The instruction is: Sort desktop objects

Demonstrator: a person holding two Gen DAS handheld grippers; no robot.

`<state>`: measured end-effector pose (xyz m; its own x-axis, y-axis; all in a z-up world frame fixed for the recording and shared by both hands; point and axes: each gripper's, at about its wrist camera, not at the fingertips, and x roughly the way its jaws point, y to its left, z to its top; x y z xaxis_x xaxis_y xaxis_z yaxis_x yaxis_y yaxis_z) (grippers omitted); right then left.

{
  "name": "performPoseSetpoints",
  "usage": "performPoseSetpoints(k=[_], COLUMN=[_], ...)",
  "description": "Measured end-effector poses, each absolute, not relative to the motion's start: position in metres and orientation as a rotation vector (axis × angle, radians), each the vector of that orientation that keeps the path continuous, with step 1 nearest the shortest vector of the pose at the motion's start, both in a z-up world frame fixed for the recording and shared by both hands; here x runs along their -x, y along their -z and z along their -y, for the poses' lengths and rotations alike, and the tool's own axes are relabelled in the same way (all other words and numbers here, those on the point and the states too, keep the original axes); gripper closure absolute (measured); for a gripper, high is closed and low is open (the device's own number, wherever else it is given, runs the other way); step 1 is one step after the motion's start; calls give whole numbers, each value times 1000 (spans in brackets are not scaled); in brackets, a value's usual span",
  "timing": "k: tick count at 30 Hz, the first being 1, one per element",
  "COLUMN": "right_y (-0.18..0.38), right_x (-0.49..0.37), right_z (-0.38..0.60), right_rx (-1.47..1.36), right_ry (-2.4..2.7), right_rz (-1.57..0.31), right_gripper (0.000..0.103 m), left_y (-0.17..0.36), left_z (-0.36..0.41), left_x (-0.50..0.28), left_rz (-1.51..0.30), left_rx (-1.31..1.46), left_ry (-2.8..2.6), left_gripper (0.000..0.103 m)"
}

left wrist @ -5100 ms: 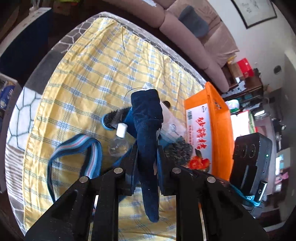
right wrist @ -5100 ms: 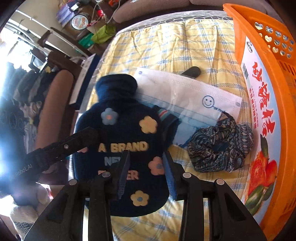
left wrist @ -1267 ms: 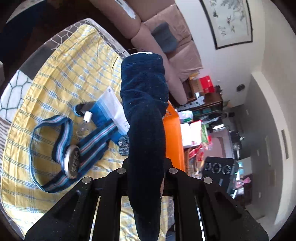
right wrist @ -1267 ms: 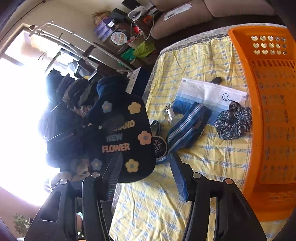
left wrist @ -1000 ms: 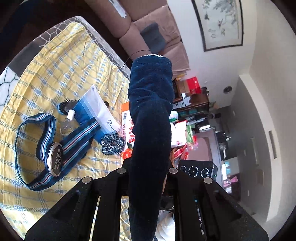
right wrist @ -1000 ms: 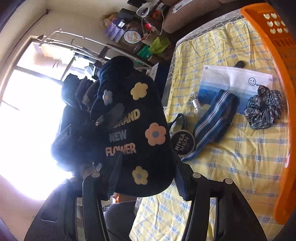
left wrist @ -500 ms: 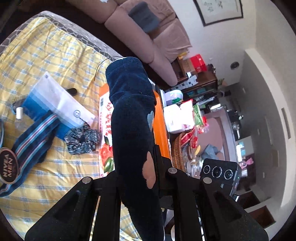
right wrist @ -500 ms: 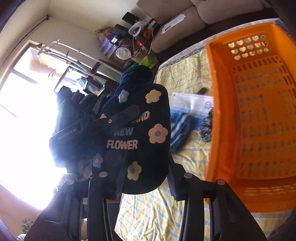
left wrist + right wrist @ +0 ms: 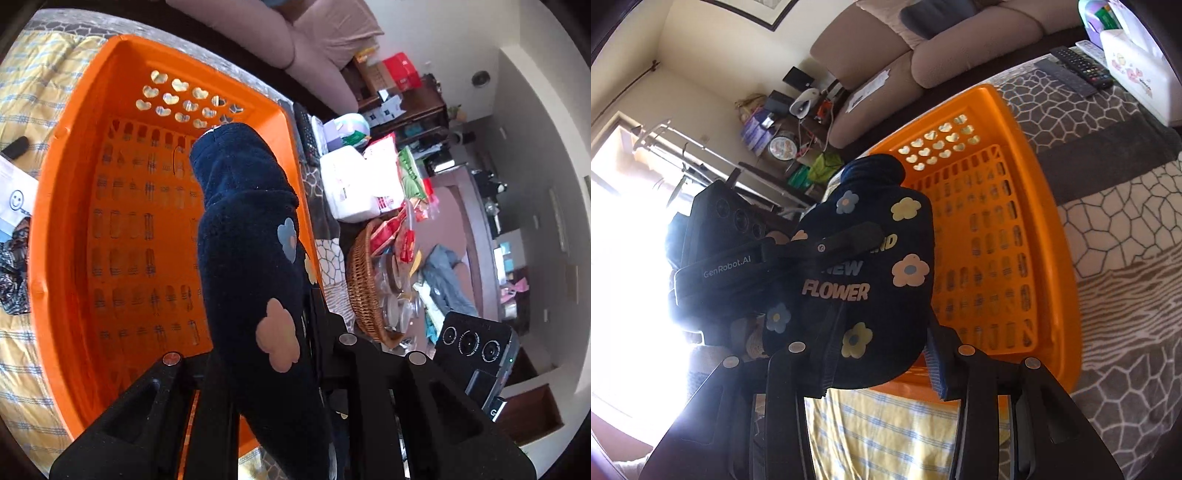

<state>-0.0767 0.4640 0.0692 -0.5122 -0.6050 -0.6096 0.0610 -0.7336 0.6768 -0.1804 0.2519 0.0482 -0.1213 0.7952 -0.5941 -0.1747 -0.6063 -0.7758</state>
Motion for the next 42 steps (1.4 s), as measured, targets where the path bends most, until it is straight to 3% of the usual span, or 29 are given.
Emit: performPoseSetpoints(k=[14,16,20,24,29,42], right_y=[-47,-48,-51,-52,-51,-50], right_x=[85,85,86,87,88,88], right_z=[-500,-501,-496,-490,-486,-475], right_rx=[-1368,-1362,-1384,-1402,-1414,-1460], right_ry=[2368,2389,2434,2464,2479,2499], right_rz=[758,748,677,601,573,510], right_gripper=[62,62,62,62,62,65], left_y=[15,19,17,7,-18,-45], left_z=[-295,-299,-304,-304,-298,-277], left_x=[203,206,204,193,180,177], left_rz=[822,813,741,618,499,454], left_rx=[1611,1647,1741,1814,1817,1795], left_ry=[-1668,-1650,-1665,-1692,-1744,-1825], left_gripper=[84,77,48,27,13,13])
